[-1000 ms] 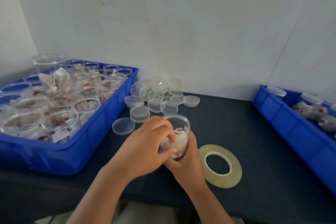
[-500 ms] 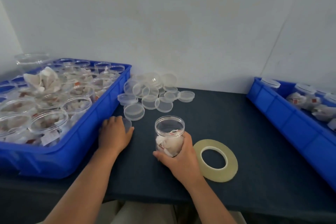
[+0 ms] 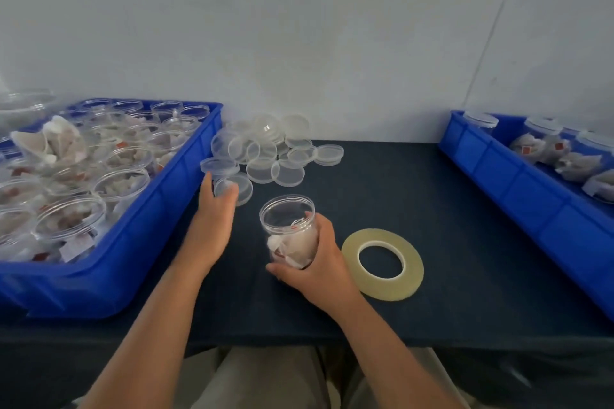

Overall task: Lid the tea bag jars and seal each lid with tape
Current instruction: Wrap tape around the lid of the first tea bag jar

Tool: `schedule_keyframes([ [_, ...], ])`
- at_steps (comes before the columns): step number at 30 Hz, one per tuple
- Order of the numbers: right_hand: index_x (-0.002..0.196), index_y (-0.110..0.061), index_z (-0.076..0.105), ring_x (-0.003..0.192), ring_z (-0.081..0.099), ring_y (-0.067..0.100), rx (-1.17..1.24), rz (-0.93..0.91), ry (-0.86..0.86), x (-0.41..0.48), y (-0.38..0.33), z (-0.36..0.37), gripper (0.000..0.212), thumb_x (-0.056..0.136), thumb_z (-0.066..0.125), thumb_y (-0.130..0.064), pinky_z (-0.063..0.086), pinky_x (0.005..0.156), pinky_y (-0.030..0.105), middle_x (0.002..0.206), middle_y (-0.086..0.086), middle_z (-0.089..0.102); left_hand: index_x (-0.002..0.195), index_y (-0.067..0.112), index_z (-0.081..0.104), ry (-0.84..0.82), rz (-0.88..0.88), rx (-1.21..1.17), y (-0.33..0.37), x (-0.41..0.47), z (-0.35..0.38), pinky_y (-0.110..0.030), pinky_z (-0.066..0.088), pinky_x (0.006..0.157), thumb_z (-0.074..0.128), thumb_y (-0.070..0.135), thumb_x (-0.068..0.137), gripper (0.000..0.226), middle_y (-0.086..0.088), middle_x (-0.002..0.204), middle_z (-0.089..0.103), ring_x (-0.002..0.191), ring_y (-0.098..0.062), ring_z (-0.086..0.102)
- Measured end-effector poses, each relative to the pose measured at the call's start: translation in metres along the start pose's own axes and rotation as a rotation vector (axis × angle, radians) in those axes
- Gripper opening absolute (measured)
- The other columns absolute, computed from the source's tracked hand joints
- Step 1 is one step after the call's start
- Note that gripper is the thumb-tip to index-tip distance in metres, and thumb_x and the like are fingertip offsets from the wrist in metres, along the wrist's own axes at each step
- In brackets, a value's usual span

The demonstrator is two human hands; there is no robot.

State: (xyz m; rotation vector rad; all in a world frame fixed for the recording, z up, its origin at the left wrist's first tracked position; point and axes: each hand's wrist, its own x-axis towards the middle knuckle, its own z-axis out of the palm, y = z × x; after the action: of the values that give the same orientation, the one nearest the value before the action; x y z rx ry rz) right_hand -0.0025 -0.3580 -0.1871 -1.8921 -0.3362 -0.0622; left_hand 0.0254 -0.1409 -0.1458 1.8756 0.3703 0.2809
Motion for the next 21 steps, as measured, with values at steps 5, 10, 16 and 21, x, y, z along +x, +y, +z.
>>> schedule_keyframes([
  [5, 0.140, -0.051, 0.035, 0.121, 0.060, -0.008, 0.021, -0.005, -0.056, -0.002, 0.000, 0.001, 0.097, 0.065, 0.096, -0.054, 0.054, 0.095, 0.016, 0.130, -0.037, 0.057, 0.135, 0.013, 0.056, -0.030, 0.081, -0.449, 0.052, -0.005, 0.012, -0.037, 0.060, 0.087, 0.059, 0.070, 0.091, 0.072, -0.005, 0.125, 0.066, 0.101, -0.019, 0.077],
  [10, 0.139, -0.047, 0.037, 0.120, 0.061, -0.005, 0.050, -0.008, -0.059, -0.004, -0.002, 0.002, 0.095, 0.066, 0.097, -0.050, 0.056, 0.095, 0.019, 0.129, -0.034, 0.058, 0.125, 0.021, 0.060, -0.008, 0.221, -0.199, 0.065, -0.028, 0.024, -0.016, 0.058, 0.074, 0.076, 0.075, 0.070, 0.079, 0.020, 0.102, 0.076, 0.093, 0.004, 0.073],
  [16, 0.135, -0.049, 0.039, 0.115, 0.068, 0.002, 0.171, 0.035, -0.004, -0.001, 0.001, -0.001, 0.087, 0.070, 0.097, -0.046, 0.062, 0.091, 0.029, 0.125, -0.031, 0.062, 0.141, 0.043, 0.037, -0.188, 0.406, 0.047, 0.034, -0.050, 0.020, -0.020, 0.048, 0.099, 0.083, 0.073, 0.067, 0.092, 0.030, 0.135, 0.064, 0.126, 0.010, 0.058],
  [21, 0.143, -0.047, 0.033, 0.118, 0.063, -0.003, 0.060, -0.010, -0.042, -0.002, 0.001, 0.002, 0.097, 0.068, 0.095, -0.050, 0.060, 0.093, 0.026, 0.127, -0.033, 0.056, 0.158, 0.059, 0.017, -0.341, 0.489, 0.389, 0.047, -0.051, 0.003, -0.025, 0.045, 0.101, 0.065, 0.080, 0.076, 0.097, 0.031, 0.147, 0.048, 0.131, 0.008, 0.050],
])
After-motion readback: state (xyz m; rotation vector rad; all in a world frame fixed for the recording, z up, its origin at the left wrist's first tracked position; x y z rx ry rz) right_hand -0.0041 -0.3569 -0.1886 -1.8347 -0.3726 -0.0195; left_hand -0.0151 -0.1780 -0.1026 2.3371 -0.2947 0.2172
